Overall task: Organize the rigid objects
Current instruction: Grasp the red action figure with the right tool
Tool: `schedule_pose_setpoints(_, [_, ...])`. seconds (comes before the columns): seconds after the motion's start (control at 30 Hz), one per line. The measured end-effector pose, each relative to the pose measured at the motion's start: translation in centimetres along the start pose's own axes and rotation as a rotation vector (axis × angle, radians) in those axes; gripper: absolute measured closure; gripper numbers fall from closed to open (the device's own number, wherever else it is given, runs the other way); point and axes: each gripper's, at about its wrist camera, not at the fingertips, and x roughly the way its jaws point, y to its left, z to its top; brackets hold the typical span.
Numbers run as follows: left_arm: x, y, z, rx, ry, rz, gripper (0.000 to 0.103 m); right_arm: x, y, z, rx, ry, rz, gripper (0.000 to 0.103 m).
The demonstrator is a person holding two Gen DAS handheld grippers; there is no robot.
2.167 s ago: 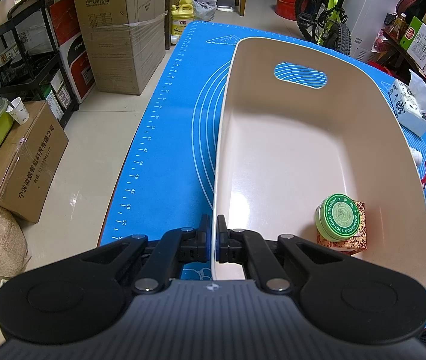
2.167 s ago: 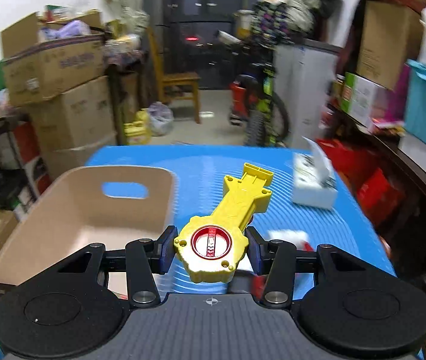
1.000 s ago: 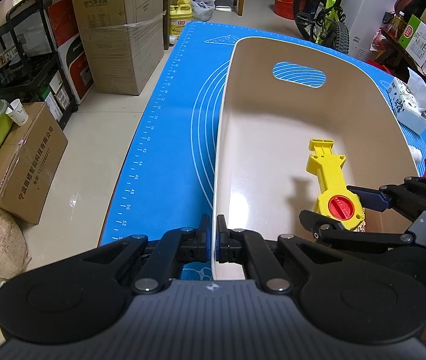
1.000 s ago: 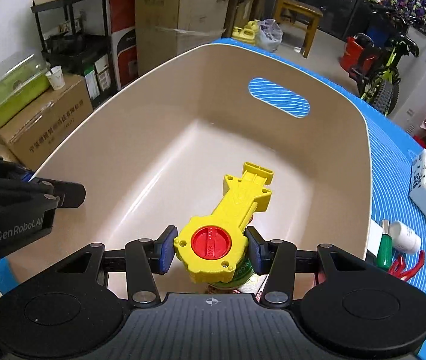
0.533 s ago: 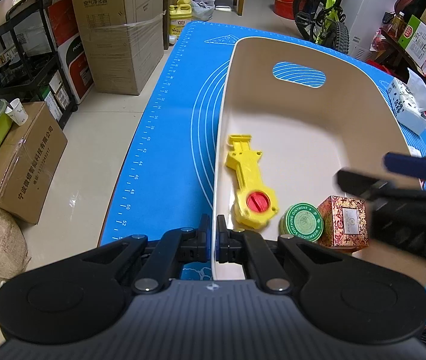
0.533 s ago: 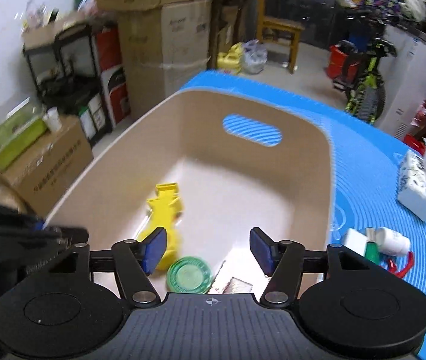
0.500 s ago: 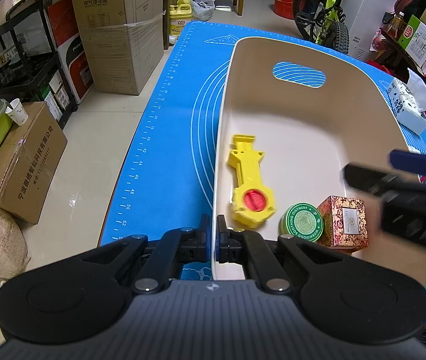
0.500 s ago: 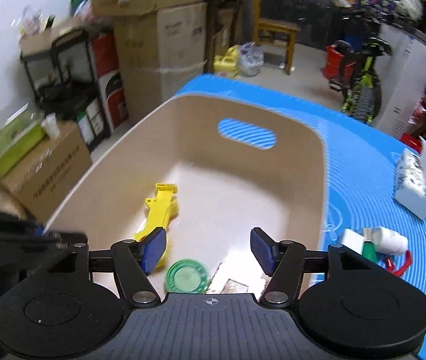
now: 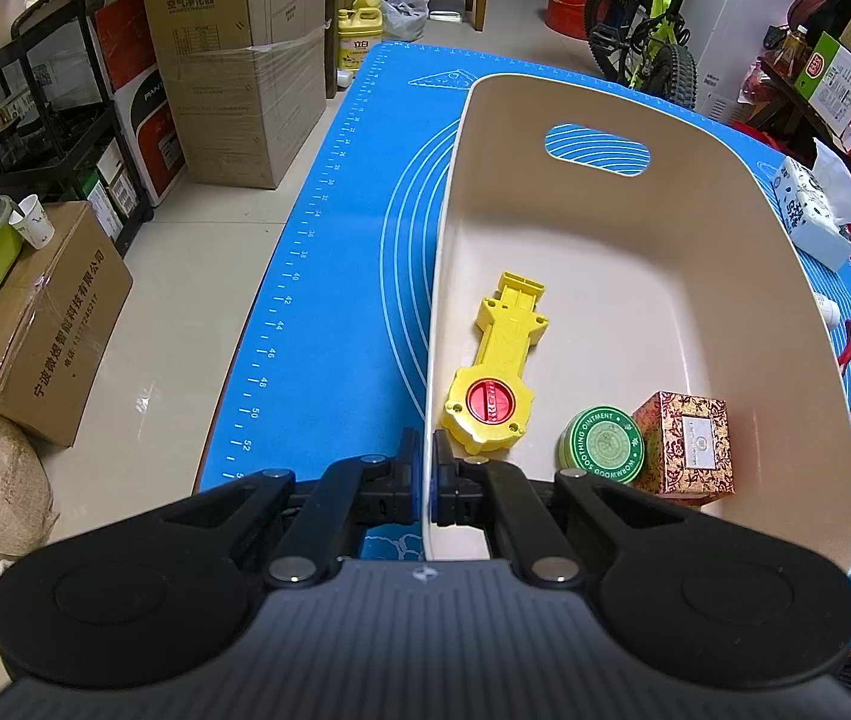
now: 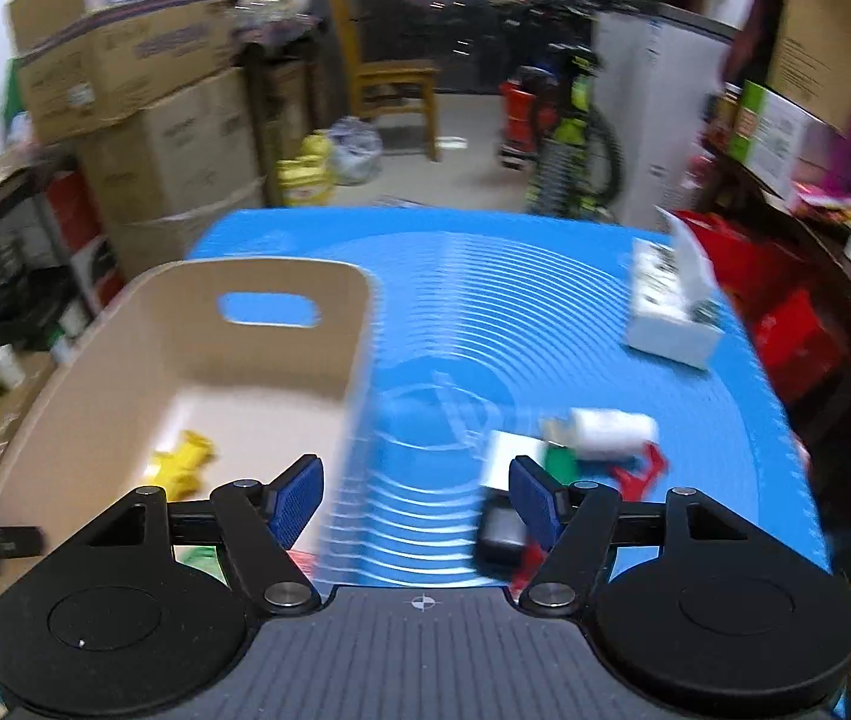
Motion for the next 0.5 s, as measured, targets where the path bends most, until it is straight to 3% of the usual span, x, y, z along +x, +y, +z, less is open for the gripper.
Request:
schedule_pose_setpoints(0.27, [0.0, 0.0, 0.0, 0.0, 0.0, 0.0, 0.098, 3.4, -3.8, -2.4, 0.068, 0.077, -0.113, 0.029])
schedule_pose_setpoints(0.5, [0.0, 0.0, 0.0, 0.0, 0.0, 0.0, 0.098, 6.4, -5.1, -4.7, 0.09, 0.148, -0.155, 0.029])
